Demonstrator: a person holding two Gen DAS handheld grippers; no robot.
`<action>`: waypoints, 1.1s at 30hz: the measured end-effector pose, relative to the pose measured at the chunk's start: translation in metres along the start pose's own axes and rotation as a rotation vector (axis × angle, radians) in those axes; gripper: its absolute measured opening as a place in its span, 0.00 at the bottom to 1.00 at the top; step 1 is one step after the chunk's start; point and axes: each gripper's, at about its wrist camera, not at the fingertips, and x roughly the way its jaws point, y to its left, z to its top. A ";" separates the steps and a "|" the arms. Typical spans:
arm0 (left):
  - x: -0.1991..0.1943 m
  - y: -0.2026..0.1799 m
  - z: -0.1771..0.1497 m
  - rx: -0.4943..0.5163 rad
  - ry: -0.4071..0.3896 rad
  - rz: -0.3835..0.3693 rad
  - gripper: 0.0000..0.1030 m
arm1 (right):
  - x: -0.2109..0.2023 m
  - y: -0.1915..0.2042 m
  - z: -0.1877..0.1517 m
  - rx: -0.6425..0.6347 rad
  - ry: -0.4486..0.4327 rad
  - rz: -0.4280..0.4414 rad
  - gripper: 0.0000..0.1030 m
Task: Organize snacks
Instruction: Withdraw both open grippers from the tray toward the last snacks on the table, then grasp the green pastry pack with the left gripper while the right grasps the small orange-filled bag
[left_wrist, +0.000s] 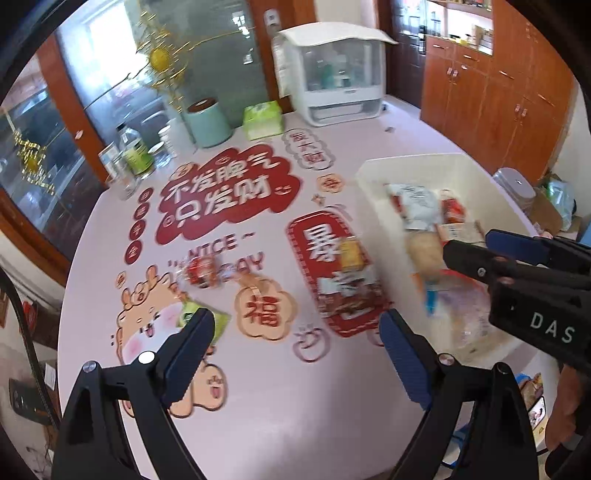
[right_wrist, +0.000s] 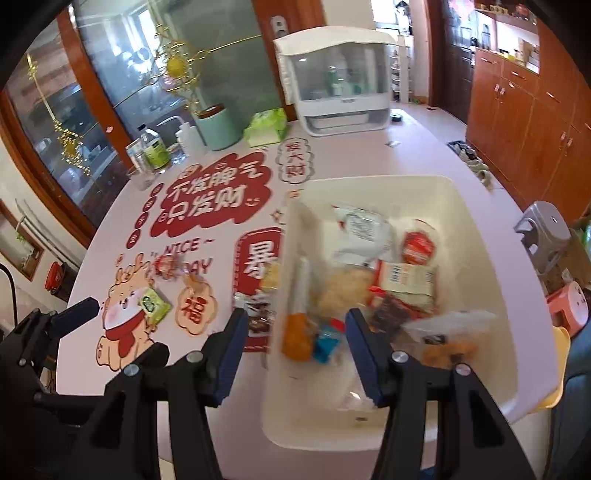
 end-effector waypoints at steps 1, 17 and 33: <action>0.004 0.009 0.000 -0.012 0.010 0.004 0.87 | 0.004 0.006 0.002 -0.005 0.003 0.000 0.54; 0.132 0.178 -0.020 -0.494 0.222 0.166 0.87 | 0.123 0.112 0.055 -0.182 0.125 0.050 0.53; 0.197 0.187 -0.024 -0.565 0.322 0.207 0.87 | 0.228 0.161 0.036 -0.468 0.343 0.122 0.53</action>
